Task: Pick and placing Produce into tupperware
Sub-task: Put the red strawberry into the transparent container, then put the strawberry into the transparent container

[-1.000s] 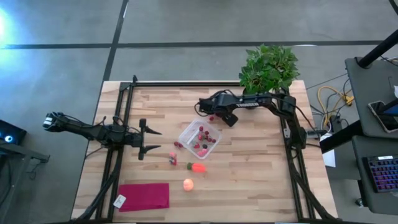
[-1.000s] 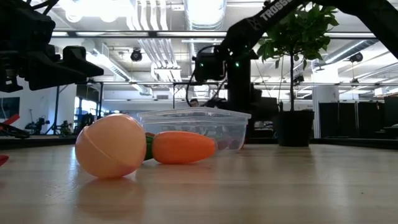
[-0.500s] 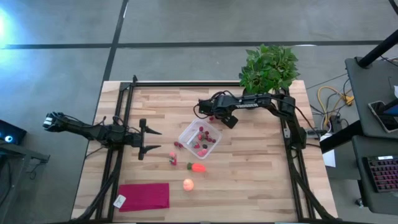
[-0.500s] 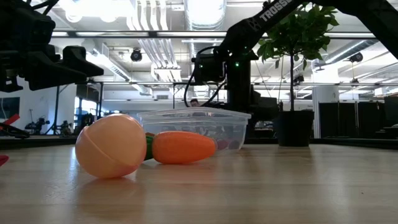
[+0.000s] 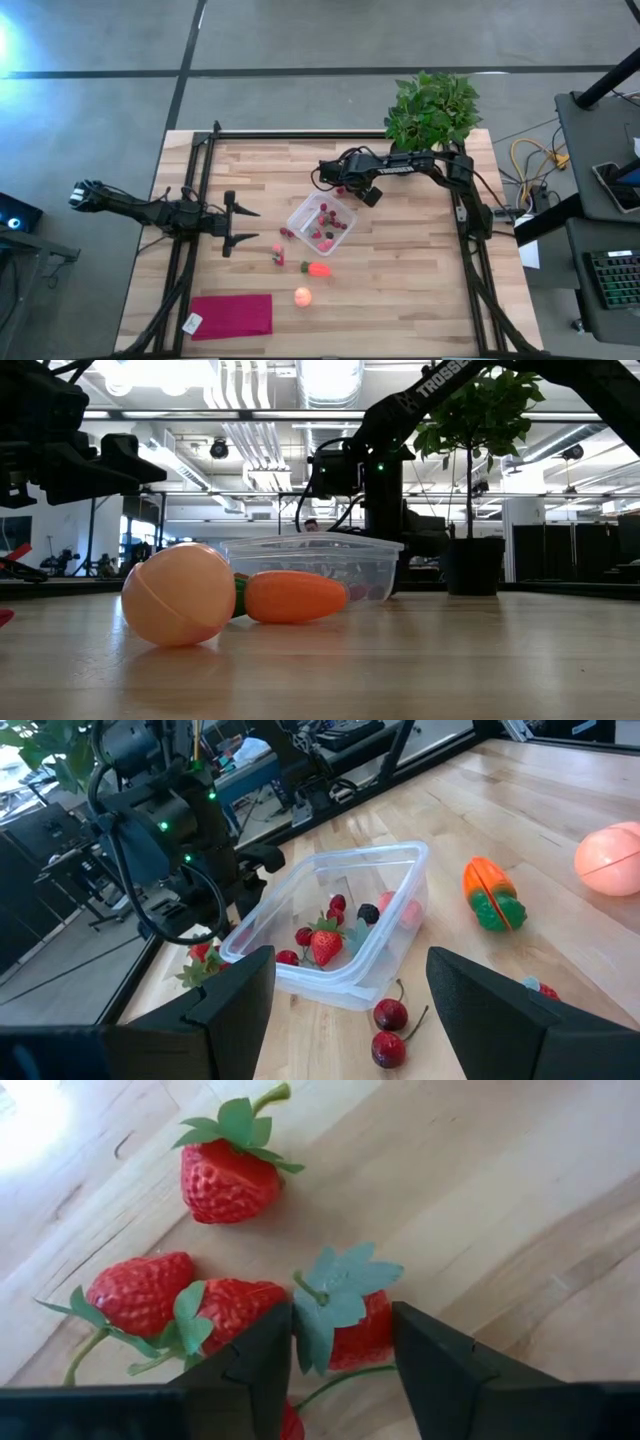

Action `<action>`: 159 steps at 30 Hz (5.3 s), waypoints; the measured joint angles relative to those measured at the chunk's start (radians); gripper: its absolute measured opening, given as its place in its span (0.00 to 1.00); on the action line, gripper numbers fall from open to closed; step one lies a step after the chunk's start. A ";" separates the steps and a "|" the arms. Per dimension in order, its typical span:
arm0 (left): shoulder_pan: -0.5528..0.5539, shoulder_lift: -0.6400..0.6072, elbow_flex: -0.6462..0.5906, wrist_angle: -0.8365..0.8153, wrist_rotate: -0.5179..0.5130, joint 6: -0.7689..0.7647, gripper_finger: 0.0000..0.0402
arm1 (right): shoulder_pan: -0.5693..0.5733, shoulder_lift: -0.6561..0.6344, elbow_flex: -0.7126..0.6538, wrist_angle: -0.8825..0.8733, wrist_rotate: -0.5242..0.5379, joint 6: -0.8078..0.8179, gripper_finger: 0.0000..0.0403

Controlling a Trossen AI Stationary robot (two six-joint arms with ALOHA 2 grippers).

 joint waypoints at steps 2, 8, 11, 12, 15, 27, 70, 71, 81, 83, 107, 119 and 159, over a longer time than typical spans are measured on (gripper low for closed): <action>0.000 0.001 0.000 0.000 0.000 0.000 0.61 | 0.000 0.000 0.000 0.000 0.000 -0.007 0.37; 0.000 0.000 0.000 0.000 0.000 0.000 0.61 | 0.000 0.000 0.000 0.000 0.001 -0.013 0.38; 0.000 0.001 0.000 0.000 0.000 0.000 0.61 | 0.000 -0.003 0.000 0.000 0.000 -0.022 0.38; 0.000 0.001 0.000 0.000 0.000 0.000 0.61 | 0.000 -0.004 0.000 -0.002 0.000 -0.029 0.38; 0.000 0.001 0.000 0.000 0.000 0.000 0.61 | 0.000 -0.016 0.001 -0.013 0.000 -0.041 0.38; 0.000 0.001 0.000 0.000 0.000 0.000 0.61 | 0.072 -0.205 0.035 -0.003 0.043 -0.244 0.37; 0.000 0.001 0.000 0.000 0.000 0.000 0.61 | -0.058 -0.020 0.088 -0.001 -0.006 0.013 0.73; 0.000 0.001 0.000 0.000 0.000 0.000 0.61 | -0.059 -0.018 0.088 -0.018 -0.007 0.010 0.73; 0.000 0.001 0.000 0.000 0.000 0.000 0.61 | -0.087 -0.004 0.088 -0.046 0.031 0.121 0.73; 0.000 0.001 0.000 0.000 0.000 0.000 0.61 | -0.095 0.003 0.088 -0.046 0.005 0.141 0.72; 0.000 0.000 0.000 0.000 0.000 0.000 0.61 | -0.127 0.051 0.088 -0.035 -0.030 0.142 0.49; 0.000 0.001 0.000 0.000 0.000 0.000 0.61 | -0.128 0.051 0.089 -0.004 -0.026 0.133 0.31; 0.000 0.000 0.000 0.000 0.000 0.000 0.61 | 0.384 -0.144 0.089 0.097 0.069 -0.310 0.35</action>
